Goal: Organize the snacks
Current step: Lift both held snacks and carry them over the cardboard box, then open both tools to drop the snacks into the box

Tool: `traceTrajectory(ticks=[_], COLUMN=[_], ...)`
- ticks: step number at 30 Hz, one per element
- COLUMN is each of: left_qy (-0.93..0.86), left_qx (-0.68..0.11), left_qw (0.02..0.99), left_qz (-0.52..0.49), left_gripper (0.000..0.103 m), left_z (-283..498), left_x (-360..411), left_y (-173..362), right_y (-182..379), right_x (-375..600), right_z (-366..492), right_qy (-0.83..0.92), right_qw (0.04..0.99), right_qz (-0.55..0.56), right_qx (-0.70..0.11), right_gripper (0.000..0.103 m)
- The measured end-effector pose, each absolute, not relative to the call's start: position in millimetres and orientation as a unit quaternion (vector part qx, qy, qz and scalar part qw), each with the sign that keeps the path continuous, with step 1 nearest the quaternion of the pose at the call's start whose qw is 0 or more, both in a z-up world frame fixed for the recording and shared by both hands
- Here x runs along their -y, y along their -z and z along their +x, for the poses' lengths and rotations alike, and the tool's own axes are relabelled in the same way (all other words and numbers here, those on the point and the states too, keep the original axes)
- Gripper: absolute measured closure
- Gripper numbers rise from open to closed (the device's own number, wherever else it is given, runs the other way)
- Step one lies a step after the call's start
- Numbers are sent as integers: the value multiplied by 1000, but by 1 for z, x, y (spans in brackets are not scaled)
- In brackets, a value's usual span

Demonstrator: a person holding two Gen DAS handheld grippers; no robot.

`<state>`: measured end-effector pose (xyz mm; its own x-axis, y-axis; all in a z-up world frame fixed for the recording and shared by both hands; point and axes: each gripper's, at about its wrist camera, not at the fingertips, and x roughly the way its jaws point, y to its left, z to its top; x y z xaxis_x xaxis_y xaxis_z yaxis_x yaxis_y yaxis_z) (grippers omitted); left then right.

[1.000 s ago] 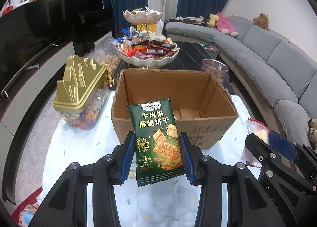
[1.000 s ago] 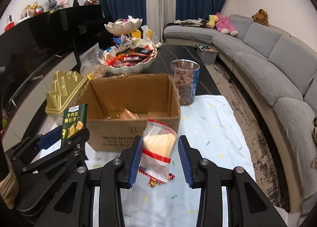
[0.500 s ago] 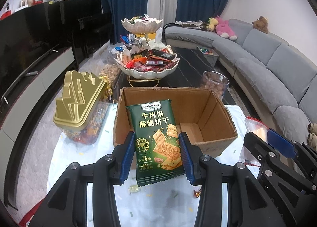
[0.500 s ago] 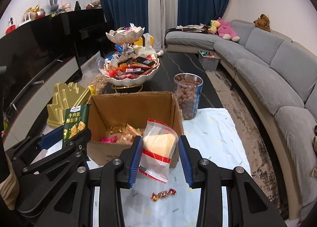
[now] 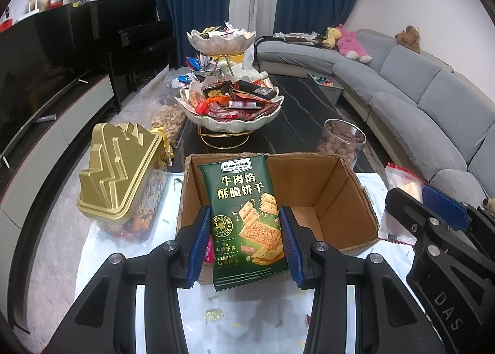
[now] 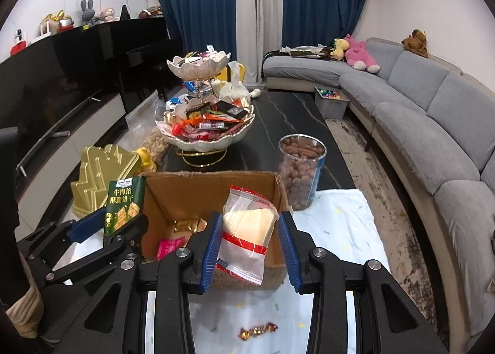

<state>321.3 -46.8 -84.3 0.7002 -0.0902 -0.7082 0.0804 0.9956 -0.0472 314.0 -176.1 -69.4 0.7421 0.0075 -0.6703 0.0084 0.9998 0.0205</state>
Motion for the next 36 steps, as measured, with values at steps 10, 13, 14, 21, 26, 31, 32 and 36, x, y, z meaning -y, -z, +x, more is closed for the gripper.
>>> traceTrajectory(ticks=[10,13,14,21,26,31,32,36], left_qy=[49,50,50,45,43,43,43,43], left_qx=[-389,-391,-391,-397,-402,-407,-407,-408], left_qw=[920,919,919,917,915,913,912,912], left_qz=[-4,-3,-3,-1,-1,-3,-4,-2], left_gripper=[59,59,59,59,59,59,59,58], left_z=[347,353,355,368,377,384,384,386], left_x=[44,45,45,44,42,41,41,41], left_y=[90,93,95,105,113,120,121,124], right_y=[74,77,78,89,96,102,103,104], right_x=[173,172,172,174,174,173,173,173], right_z=[339,347,349,364,374,382,384,386], right_qy=[-4,-5,-5,-5,-7,-10,-12,-15], right_qw=[933,932,931,928,925,922,922,922], right_qz=[7,6,6,6,6,6,6,4], right_qx=[-361,-363,-364,-373,-380,-386,-388,-388], right_gripper=[64,64,64,64,64,64,64,61])
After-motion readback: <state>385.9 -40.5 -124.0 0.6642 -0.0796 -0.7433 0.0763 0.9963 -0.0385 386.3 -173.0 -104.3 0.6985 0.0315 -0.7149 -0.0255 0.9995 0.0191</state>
